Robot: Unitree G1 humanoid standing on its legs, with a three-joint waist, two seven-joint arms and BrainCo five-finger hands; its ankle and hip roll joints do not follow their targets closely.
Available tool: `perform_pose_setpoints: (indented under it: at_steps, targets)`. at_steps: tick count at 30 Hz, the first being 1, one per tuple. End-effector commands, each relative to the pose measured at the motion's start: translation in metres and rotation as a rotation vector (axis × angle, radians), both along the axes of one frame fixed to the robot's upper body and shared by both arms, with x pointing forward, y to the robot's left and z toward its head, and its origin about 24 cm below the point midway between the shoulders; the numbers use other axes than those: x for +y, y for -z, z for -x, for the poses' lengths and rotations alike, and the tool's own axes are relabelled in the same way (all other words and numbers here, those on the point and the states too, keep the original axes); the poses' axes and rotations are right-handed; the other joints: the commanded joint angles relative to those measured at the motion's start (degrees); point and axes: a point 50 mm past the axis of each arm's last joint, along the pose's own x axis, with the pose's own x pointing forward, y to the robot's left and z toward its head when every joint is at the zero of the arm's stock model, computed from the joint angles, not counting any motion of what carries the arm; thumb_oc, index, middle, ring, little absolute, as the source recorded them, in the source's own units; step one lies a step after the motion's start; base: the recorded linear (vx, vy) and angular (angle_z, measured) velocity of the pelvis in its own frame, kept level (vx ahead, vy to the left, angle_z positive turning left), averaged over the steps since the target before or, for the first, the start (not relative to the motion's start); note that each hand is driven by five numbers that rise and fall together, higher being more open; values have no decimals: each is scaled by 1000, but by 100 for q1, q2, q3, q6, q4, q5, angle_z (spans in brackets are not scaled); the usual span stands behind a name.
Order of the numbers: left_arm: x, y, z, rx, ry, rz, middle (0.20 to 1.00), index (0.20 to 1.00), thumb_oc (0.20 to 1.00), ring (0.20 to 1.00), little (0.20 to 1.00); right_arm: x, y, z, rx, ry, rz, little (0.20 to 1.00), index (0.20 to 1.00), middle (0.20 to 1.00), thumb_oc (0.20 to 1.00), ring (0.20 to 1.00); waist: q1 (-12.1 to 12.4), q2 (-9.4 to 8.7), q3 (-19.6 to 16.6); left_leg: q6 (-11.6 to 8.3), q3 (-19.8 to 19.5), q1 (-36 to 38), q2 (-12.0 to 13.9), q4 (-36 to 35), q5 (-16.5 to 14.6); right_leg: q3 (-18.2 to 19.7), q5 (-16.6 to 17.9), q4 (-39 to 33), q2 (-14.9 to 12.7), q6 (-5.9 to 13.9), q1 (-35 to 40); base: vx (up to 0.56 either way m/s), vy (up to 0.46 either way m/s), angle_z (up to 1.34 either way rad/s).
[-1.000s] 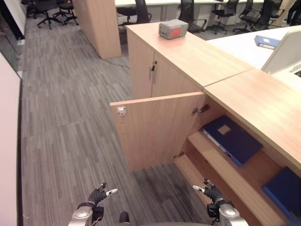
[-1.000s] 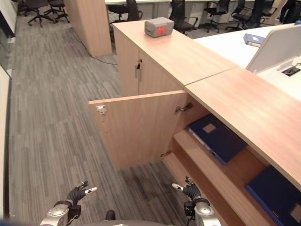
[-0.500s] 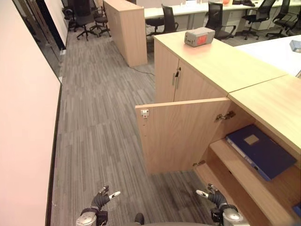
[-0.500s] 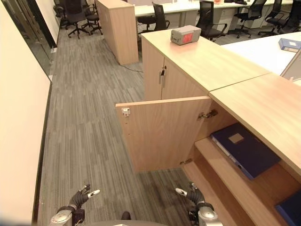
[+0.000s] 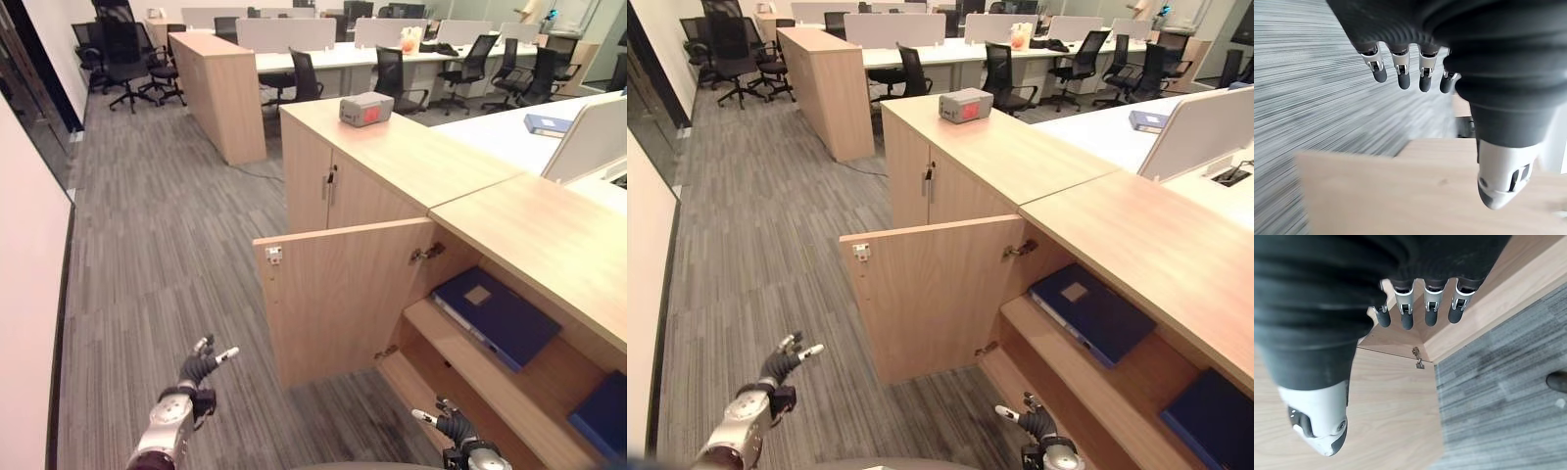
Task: Put the empty folder in the office cabinet
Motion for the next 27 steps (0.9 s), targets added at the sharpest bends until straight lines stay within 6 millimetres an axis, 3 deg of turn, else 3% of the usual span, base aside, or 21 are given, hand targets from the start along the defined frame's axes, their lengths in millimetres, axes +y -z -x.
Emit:
perform_pose_setpoints:
  at_steps: [1, 7, 10, 21, 27]
  targets:
    - [36, -81, -66, -287, -37, -103, 1000, 1000, 1000, 1000, 1000, 7, -16, -31, -124, -127, 9, 1000, 1000, 1000, 1000, 1000, 11, 128, 241, -142, 383, 536, 92, 80, -771, 50, 205, 220, -308, 463, -257, 5, 26, -20]
    - [44, -116, -91, -365, -19, -126, 1000, 1000, 1000, 1000, 1000, 6, -17, -31, -118, -162, 7, 1000, 1000, 1000, 1000, 1000, -105, 97, 241, -140, 473, 518, 98, 80, -773, 142, 286, 250, -322, 529, -365, -4, 16, -15]
    - [33, -130, -108, -385, 43, -141, 1000, 1000, 1000, 1000, 1000, 6, -15, -30, -100, -170, 1, 1000, 1000, 1000, 1000, 1000, -206, 58, 244, -133, 529, 509, 95, 80, -784, 242, 339, 267, -347, 580, -445, 7, 24, -12]
    - [-13, -127, -131, -375, 192, -76, 1000, 1000, 1000, 1000, 1000, 10, -13, -32, -89, -194, -10, 1000, 1000, 1000, 1000, 1000, -377, -135, 282, -110, 661, 439, 112, 80, -789, 381, 463, 274, -354, 656, -631, -2, 19, -8]
    - [-41, -130, -142, -385, 285, -56, 1000, 1000, 1000, 1000, 1000, 17, -15, -36, -103, -222, -21, 1000, 1000, 1000, 1000, 1000, -467, -332, 372, -98, 750, 340, 168, 80, -761, 488, 553, 263, -288, 674, -794, -27, -7, -2]
